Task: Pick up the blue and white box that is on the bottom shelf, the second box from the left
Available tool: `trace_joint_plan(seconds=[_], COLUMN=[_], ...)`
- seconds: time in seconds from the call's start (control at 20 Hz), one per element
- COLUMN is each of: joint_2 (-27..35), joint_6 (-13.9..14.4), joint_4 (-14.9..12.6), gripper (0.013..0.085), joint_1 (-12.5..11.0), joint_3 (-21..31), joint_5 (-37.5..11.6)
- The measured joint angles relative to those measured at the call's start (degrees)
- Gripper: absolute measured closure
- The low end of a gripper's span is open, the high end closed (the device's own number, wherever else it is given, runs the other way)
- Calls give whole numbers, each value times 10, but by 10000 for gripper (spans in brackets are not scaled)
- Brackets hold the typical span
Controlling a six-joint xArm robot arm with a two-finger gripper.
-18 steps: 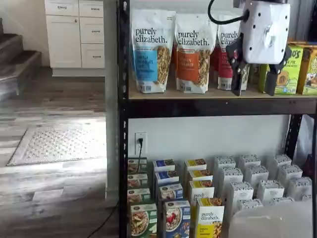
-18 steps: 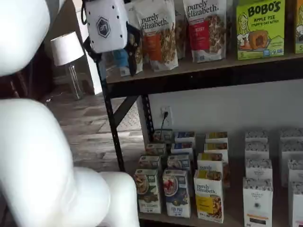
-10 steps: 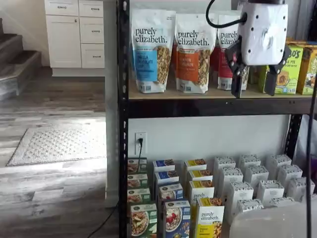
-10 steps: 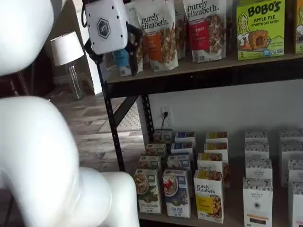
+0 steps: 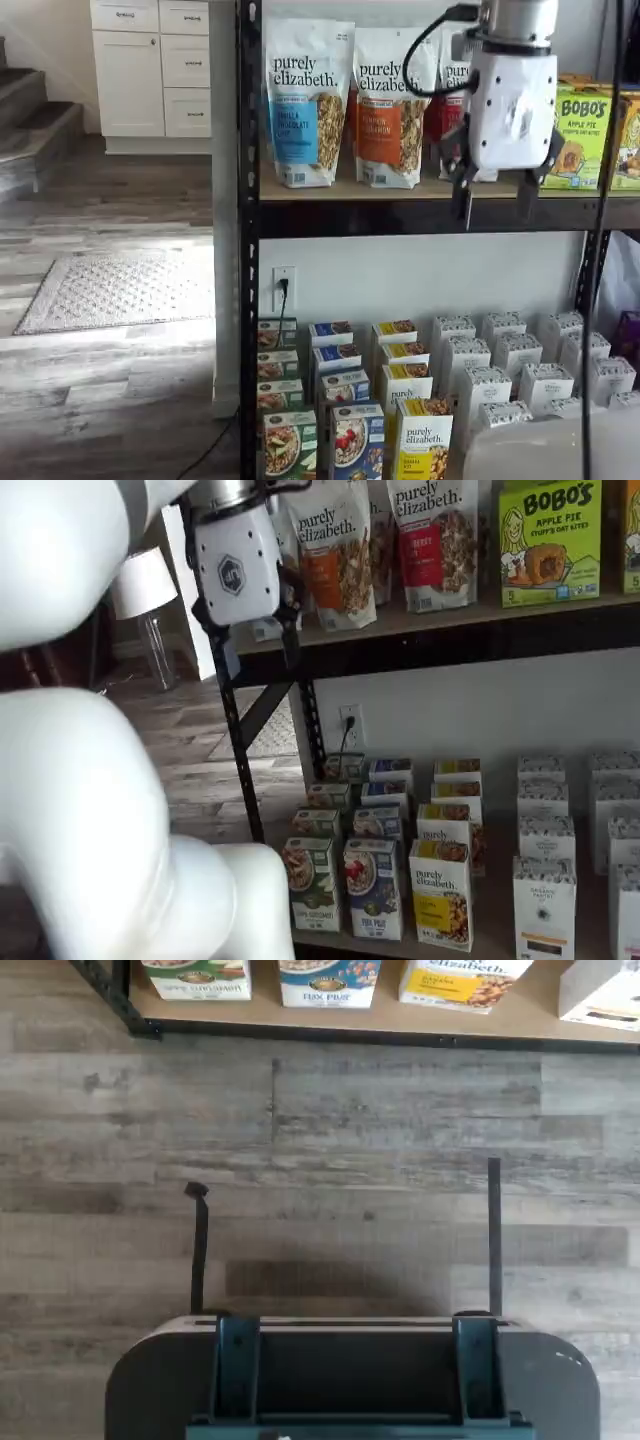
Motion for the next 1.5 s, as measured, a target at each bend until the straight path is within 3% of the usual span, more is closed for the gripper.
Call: trace_joint_plan(seconds=[0.3, 0.9, 1.5], joint_2=[-5, 1, 40], joint_6=[-16, -42, -31], joint_4=[16, 15, 30], gripper=[130, 130, 130], joint_1=[-20, -44, -24], joint_3=[76, 226, 341], joint_5=[-70, -241, -421])
